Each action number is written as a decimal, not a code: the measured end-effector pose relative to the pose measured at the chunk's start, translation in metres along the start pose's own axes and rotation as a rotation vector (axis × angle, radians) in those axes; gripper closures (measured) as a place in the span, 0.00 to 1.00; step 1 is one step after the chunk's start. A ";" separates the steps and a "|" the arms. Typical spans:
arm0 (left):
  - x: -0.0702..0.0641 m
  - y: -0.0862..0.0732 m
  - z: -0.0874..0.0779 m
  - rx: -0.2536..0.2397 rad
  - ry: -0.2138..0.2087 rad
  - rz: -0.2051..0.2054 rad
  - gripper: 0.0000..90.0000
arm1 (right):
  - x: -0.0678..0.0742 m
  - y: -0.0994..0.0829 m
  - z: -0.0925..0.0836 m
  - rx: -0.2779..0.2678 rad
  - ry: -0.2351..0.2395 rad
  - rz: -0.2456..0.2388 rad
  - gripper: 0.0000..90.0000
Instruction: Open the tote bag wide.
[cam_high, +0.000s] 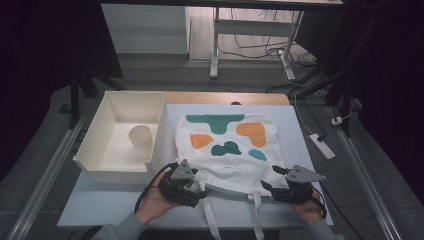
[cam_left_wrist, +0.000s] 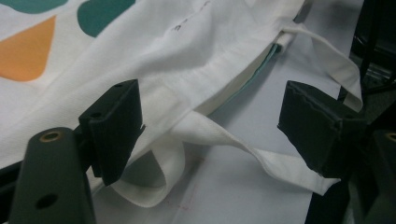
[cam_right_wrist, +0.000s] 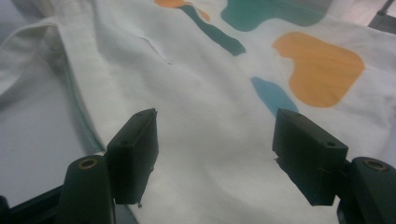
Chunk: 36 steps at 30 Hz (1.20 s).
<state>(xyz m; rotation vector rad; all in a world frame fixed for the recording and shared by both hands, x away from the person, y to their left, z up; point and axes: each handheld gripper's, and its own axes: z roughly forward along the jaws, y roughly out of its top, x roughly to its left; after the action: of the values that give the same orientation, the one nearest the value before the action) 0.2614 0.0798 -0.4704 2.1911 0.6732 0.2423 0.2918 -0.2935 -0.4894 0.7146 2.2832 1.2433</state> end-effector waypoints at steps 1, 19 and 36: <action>-0.001 -0.001 0.003 0.007 0.001 0.002 0.24 | 0.002 0.001 0.000 -0.002 0.008 -0.003 0.35; 0.006 -0.012 0.005 -0.004 0.006 -0.026 0.24 | 0.075 -0.011 -0.027 0.208 0.130 0.016 0.41; 0.009 -0.015 0.000 -0.012 0.016 -0.031 0.24 | 0.083 -0.010 -0.015 0.298 0.179 0.011 0.97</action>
<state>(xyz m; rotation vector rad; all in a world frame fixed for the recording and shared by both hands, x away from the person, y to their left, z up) 0.2634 0.0923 -0.4823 2.1682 0.7124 0.2476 0.2167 -0.2558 -0.5009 0.7435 2.6509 1.0166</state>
